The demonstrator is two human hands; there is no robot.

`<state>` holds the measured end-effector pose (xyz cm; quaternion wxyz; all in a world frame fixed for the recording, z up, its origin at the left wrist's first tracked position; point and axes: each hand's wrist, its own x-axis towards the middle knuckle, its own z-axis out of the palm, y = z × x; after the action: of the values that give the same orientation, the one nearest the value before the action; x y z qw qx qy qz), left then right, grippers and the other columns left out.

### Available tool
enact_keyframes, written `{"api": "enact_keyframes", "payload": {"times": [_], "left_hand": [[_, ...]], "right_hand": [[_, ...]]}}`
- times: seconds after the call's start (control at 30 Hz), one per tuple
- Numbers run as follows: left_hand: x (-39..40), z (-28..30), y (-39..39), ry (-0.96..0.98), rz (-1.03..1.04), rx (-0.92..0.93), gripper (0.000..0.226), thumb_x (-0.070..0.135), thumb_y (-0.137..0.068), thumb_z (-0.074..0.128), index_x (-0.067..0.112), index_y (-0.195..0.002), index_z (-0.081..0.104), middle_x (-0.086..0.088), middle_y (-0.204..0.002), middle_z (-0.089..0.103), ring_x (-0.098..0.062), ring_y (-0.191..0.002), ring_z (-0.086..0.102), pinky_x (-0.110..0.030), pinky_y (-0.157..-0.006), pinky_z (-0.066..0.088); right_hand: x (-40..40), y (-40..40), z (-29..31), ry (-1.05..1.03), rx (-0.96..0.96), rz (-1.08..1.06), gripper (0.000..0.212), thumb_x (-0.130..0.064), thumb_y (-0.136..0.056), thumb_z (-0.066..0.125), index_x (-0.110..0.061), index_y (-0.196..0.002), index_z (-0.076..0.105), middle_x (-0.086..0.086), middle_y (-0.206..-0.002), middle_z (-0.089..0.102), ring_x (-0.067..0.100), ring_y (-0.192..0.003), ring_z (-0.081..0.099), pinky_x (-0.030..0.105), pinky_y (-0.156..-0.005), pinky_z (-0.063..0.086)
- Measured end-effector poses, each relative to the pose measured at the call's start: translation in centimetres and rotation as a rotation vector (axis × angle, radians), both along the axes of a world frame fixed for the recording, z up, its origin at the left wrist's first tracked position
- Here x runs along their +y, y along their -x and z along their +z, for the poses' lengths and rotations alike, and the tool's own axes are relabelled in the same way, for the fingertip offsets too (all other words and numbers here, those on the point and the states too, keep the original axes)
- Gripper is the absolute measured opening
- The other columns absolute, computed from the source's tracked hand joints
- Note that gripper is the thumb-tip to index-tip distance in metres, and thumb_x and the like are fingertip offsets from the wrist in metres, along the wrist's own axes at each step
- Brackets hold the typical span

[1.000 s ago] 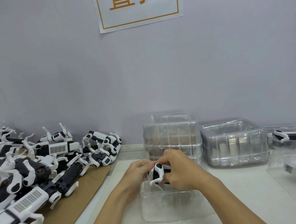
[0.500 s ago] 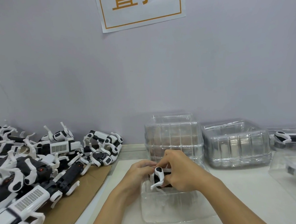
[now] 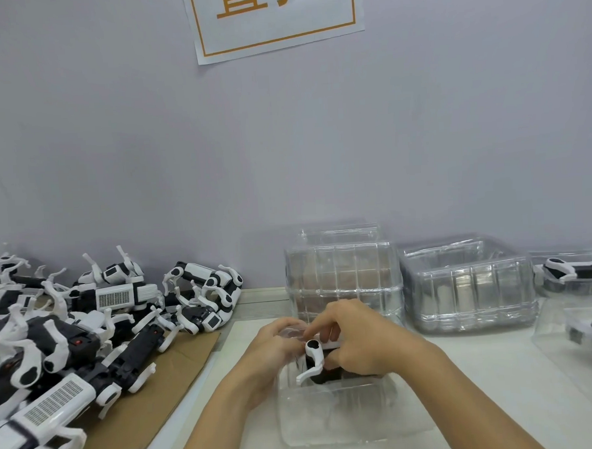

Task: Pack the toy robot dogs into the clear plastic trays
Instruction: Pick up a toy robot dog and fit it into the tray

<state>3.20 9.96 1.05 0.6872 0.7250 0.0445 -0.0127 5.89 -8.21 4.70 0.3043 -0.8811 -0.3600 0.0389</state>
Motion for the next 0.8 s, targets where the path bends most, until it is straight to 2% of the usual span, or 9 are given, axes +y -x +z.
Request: {"api": "enact_keyframes", "payload": {"times": [0.13,0.27,0.33,0.4,0.47,0.63,0.8], "left_hand": [[-0.1,-0.1,0.0,0.035,0.004,-0.026,0.031,0.003,-0.061,0.066,0.01,-0.09,0.072,-0.014,-0.097,0.075,-0.027,-0.084,0.067,-0.037,-0.081,0.049],[-0.1,-0.1,0.0,0.014,-0.022,-0.038,0.04,0.004,-0.056,0.057,0.007,-0.094,0.069,-0.014,-0.091,0.074,-0.024,-0.075,0.065,-0.033,-0.07,0.05],[-0.1,-0.2,-0.1,0.007,-0.028,-0.037,0.044,0.003,-0.055,0.054,0.005,-0.097,0.068,-0.015,-0.09,0.073,-0.025,-0.074,0.064,-0.033,-0.068,0.05],[-0.1,-0.2,-0.1,0.001,-0.028,-0.039,0.047,0.003,-0.054,0.053,0.003,-0.099,0.068,-0.016,-0.092,0.073,-0.025,-0.077,0.064,-0.034,-0.07,0.05],[-0.1,-0.3,-0.1,0.002,-0.027,-0.041,0.048,0.003,-0.053,0.053,0.003,-0.099,0.068,-0.018,-0.093,0.073,-0.027,-0.078,0.063,-0.036,-0.072,0.049],[-0.1,-0.3,-0.2,0.008,-0.026,-0.049,0.046,0.003,-0.051,0.054,0.006,-0.094,0.069,-0.013,-0.085,0.073,-0.022,-0.073,0.064,-0.033,-0.071,0.048],[-0.1,-0.4,-0.3,0.022,-0.028,-0.044,0.048,0.002,-0.05,0.053,0.005,-0.096,0.068,-0.012,-0.082,0.073,-0.019,-0.067,0.065,-0.028,-0.064,0.049]], "right_hand": [[-0.6,0.1,0.8,-0.044,0.068,0.02,0.032,-0.04,-0.08,0.072,-0.043,-0.112,0.071,-0.021,-0.097,0.066,0.0,-0.09,0.062,0.016,-0.073,0.05],[0.4,0.3,0.4,-0.045,0.033,-0.004,0.03,-0.052,-0.079,0.075,-0.039,-0.106,0.074,-0.024,-0.096,0.066,-0.01,-0.084,0.058,0.011,-0.067,0.04],[0.9,0.3,0.1,-0.059,0.006,-0.023,0.028,-0.049,-0.078,0.078,-0.036,-0.102,0.076,-0.021,-0.085,0.064,-0.015,-0.074,0.055,0.009,-0.062,0.037],[1.3,0.2,-0.2,-0.069,0.0,-0.033,0.026,-0.043,-0.078,0.08,-0.033,-0.101,0.077,-0.019,-0.087,0.066,-0.019,-0.07,0.052,0.007,-0.059,0.036],[1.5,0.2,-0.3,-0.084,0.002,-0.044,0.026,-0.04,-0.077,0.082,-0.031,-0.101,0.077,-0.017,-0.092,0.069,-0.019,-0.07,0.053,0.005,-0.058,0.037],[1.1,0.4,0.0,-0.069,0.039,-0.039,0.031,-0.031,-0.076,0.085,-0.032,-0.106,0.076,-0.017,-0.082,0.064,-0.016,-0.071,0.056,0.005,-0.06,0.042],[1.3,0.6,0.2,-0.028,0.064,-0.064,0.04,-0.033,-0.076,0.085,-0.034,-0.113,0.071,-0.019,-0.088,0.059,-0.005,-0.077,0.058,0.008,-0.063,0.039]]}}
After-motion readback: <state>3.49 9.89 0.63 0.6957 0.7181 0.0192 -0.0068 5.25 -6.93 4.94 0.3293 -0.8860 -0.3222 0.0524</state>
